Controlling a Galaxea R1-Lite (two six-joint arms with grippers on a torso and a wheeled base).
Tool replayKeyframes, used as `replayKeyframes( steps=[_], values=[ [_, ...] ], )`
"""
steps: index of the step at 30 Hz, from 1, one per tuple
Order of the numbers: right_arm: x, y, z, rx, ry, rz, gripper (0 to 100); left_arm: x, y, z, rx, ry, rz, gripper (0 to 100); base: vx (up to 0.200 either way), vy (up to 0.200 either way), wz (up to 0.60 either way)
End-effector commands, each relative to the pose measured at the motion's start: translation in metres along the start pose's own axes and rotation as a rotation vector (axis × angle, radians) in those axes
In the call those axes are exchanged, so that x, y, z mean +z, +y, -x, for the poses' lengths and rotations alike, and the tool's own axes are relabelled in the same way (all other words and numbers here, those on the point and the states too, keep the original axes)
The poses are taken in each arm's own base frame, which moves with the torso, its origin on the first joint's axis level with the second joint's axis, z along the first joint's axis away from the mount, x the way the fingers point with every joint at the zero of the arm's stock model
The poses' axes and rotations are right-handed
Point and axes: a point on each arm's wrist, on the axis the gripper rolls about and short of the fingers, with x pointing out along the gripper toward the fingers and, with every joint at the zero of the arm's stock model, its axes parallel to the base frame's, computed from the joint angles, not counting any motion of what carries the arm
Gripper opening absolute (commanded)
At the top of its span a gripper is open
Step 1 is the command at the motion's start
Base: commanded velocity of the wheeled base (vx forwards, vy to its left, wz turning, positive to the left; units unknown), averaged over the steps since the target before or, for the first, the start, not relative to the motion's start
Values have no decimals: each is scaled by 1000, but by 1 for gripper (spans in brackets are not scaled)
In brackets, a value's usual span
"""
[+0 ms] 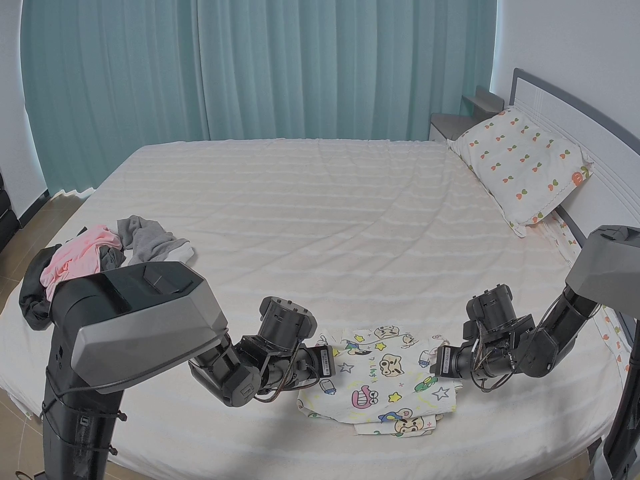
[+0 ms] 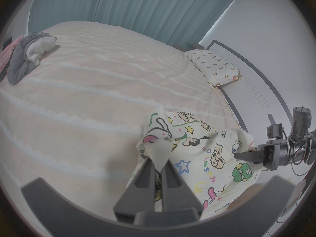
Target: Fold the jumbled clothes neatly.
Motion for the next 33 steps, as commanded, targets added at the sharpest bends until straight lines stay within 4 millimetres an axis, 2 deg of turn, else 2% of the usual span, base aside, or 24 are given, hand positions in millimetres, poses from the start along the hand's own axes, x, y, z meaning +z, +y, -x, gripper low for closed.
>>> replayKeyframes(
  steps=[1, 9, 10, 12, 13, 20, 27, 31, 33],
  values=[
    [-4, -3, -8, -13, 23, -1, 0, -3, 1, -2, 10, 4, -2, 0, 0, 0, 0],
    [-6, -4, -16, -22, 38, 2, 0, -7, 4, -1, 25, 18, -5, 0, 0, 0, 0],
    [-7, -4, -16, -24, 42, 3, 0, -8, 4, -1, 26, 19, -4, 100, 0, 0, 0],
    [-8, -6, -17, -29, 48, 3, 0, -8, 5, -1, 29, 19, -2, 100, 0, 0, 0],
    [-8, -6, -18, -30, 49, 3, 100, -8, 5, -1, 29, 19, -2, 100, 0, 0, 0],
    [-12, -14, -16, -74, 54, -10, 100, -15, 10, 2, 79, 21, -8, 100, 0, 0, 0],
    [-27, -37, -9, -164, 101, 77, 100, -34, 22, 15, 138, 88, -92, 100, 0, 0, 0],
    [-34, -41, -6, -187, 119, 94, 100, -49, 32, 21, 167, 148, -166, 100, 0, 0, 0],
    [-31, -41, -1, -195, 98, 89, 100, -49, 32, 24, 171, 147, -162, 100, 0, 0, 0]
  ],
)
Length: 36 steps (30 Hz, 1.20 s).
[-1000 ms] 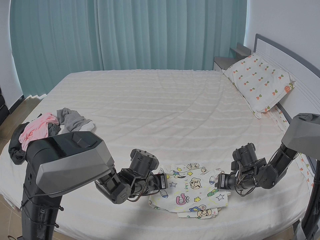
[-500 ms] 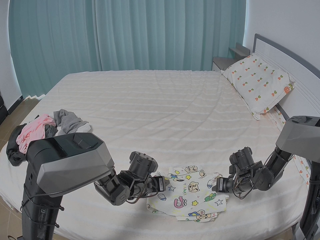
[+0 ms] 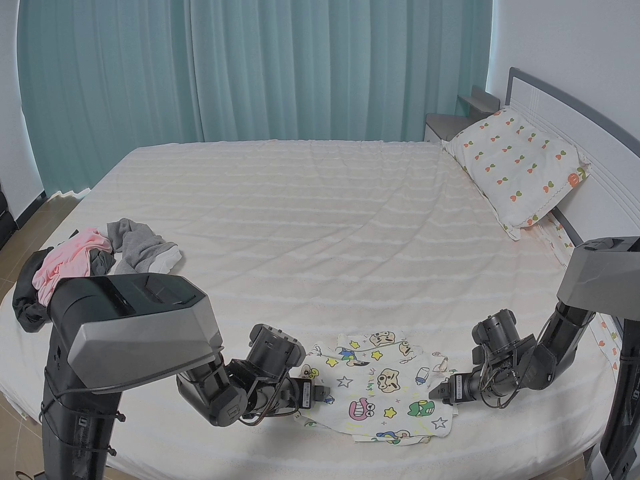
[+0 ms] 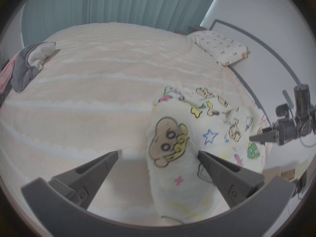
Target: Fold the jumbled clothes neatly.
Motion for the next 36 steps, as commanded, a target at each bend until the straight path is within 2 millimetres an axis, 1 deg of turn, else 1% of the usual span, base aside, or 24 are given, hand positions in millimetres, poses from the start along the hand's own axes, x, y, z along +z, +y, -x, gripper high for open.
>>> replayKeyframes(
  steps=[1, 3, 4, 5, 7, 8, 11, 12, 13, 15, 16, 18, 20, 21, 22, 23, 25, 27, 29, 30, 32, 33, 34, 36],
  values=[
    [0, -3, 13, -16, -33, -12, 100, -6, 4, 9, 15, 14, -3, 100, 0, 0, 0],
    [6, -5, 29, 12, -101, -26, 100, 6, 6, 22, 8, -38, 38, 100, 0, 0, 0],
    [6, -5, 29, 12, -101, -26, 100, 6, 6, 22, 8, -38, 38, 100, 0, 0, 0],
    [12, -4, 49, 43, -193, -32, 100, 21, 8, 41, -12, -116, 118, 100, 0, 0, 0],
    [13, -3, 76, 73, -292, -37, 100, 35, 8, 70, -51, -220, 203, 100, 0, 0, 0],
    [10, -4, 86, 85, -322, -40, 100, 37, 9, 81, -59, -252, 226, 100, 0, 0, 0],
    [0, -7, 130, 144, -465, -52, 100, 39, 10, 131, -90, -385, 256, 100, 0, 0, 0],
    [0, -7, 130, 144, -465, -52, 100, 39, 10, 131, -90, -385, 256, 100, 0, 0, 0],
    [-10, -9, 158, 176, -558, -49, 100, 37, 10, 167, -108, -486, 265, 100, 0, 0, 0],
    [-23, -14, 185, 189, -660, -46, 100, 30, 7, 206, -125, -585, 269, 100, 0, 0, 0],
    [-31, -17, 204, 189, -740, -48, 100, 24, 6, 232, -121, -660, 265, 100, 0, 0, 0],
    [-40, -21, 218, 169, -813, -45, 100, 15, 5, 253, -82, -729, 247, 100, 0, 0, 0],
    [-54, -27, 231, 111, -876, -27, 100, 3, 6, 276, 11, -804, 204, 100, 0, 0, 0],
    [-54, -27, 231, 111, -876, -27, 100, 3, 6, 276, 11, -804, 204, 100, 0, 0, 0],
    [-71, -36, 240, 10, -925, 12, 100, -7, 13, 300, 105, -892, 193, 100, 0, 0, 0],
    [-82, -40, 246, -28, -963, 37, 100, -11, 20, 312, 157, -935, 195, 100, 0, 0, 0],
    [-94, -45, 254, -57, -1011, 62, 100, -14, 31, 324, 221, -979, 201, 100, 0, 0, 0],
    [-114, -53, 262, -104, -1060, 89, 100, -24, 52, 343, 339, -1040, 217, 100, 0, 0, 0],
    [-121, -57, 264, -136, -1064, 77, 100, -30, 57, 350, 370, -1058, 216, 100, 0, 0, 0],
    [-134, -64, 267, -199, -1063, 38, 100, -42, 65, 366, 406, -1105, 229, 100, 0, 0, 0],
    [-146, -68, 268, -236, -1056, 13, 100, -57, 74, 378, 478, -1128, 254, 100, 0, 0, 0],
    [-146, -68, 268, -236, -1056, 13, 100, -57, 74, 378, 478, -1128, 254, 100, 0, 0, 0],
    [-157, -70, 266, -243, -1047, 8, 100, -73, 81, 385, 564, -1122, 265, 100, 0, 0, 0],
    [-169, -72, 265, -243, -1063, 2, 100, -95, 86, 394, 633, -1128, 271, 100, 0, 0, 0]
  ],
)
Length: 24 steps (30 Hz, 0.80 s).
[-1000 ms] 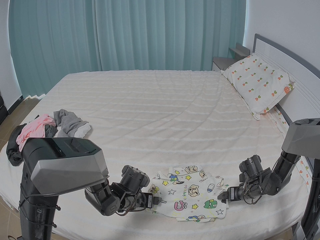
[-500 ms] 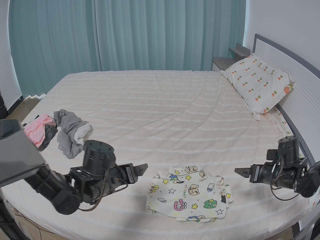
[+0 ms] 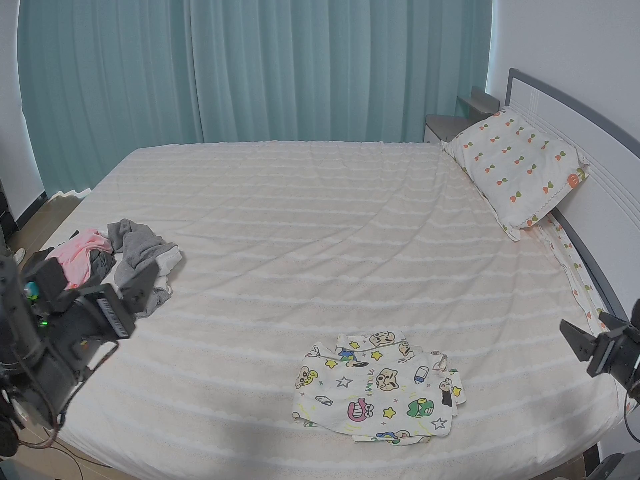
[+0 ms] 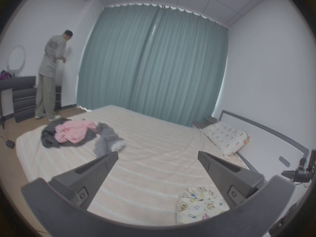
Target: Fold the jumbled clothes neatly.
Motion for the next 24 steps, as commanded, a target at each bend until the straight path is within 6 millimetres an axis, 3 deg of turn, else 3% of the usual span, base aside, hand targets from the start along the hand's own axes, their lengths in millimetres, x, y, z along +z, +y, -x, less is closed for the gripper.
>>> replayKeyframes(
  steps=[1, 5, 8, 12, 19, 24],
  values=[
    [-44, -27, 78, -179, -197, 21, 100, 4, 84, 112, 364, -268, -40, 100, 0, 0, 0],
    [-58, -29, 94, -223, -254, 36, 100, -19, 98, 146, 465, -286, -103, 100, 0, 0, 0],
    [-73, -30, 99, -230, -237, 57, 100, -35, 103, 160, 518, -283, -130, 100, 0, 0, 0],
    [-89, -29, 100, -187, -207, 70, 100, -44, 105, 158, 528, -262, -124, 100, 0, 0, 0],
    [-90, -28, 95, -119, -264, 63, 100, -93, 115, 135, 529, -136, -149, 100, 0, 0, 0],
    [-90, -26, 94, -9, -258, 75, 100, -93, 112, 133, 379, -129, -135, 100, 0, 0, 0]
  ],
)
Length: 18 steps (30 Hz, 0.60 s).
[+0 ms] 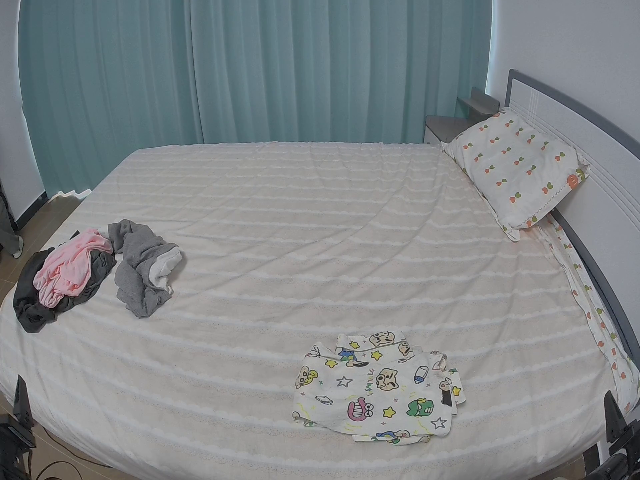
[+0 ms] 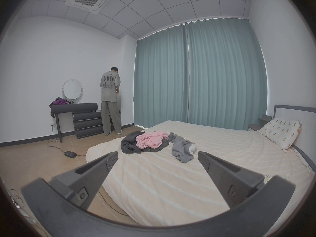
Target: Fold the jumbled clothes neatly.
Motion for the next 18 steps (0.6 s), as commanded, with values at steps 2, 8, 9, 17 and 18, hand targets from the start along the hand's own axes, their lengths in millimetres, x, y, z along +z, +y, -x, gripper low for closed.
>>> replayKeyframes(
  steps=[2, 8, 9, 17, 18],
  values=[
    [-7, 2, 3, 84, -38, -1, 100, -13, -3, 1, -184, 10, 14, 100, 0, 0, 0],
    [-7, 2, 3, 78, -42, -2, 100, -17, -12, 5, -608, 52, -65, 100, 0, 0, 0],
    [-7, 2, 3, 78, -41, -4, 100, -17, -12, 4, -614, 55, -71, 100, 0, 0, 0],
    [-6, 2, 3, 91, -39, -50, 100, -19, -13, 6, -561, 45, -144, 100, 0, 0, 0],
    [-6, 2, 3, 92, -39, -46, 100, -20, -12, 8, -518, 27, -136, 100, 0, 0, 0]
  ],
)
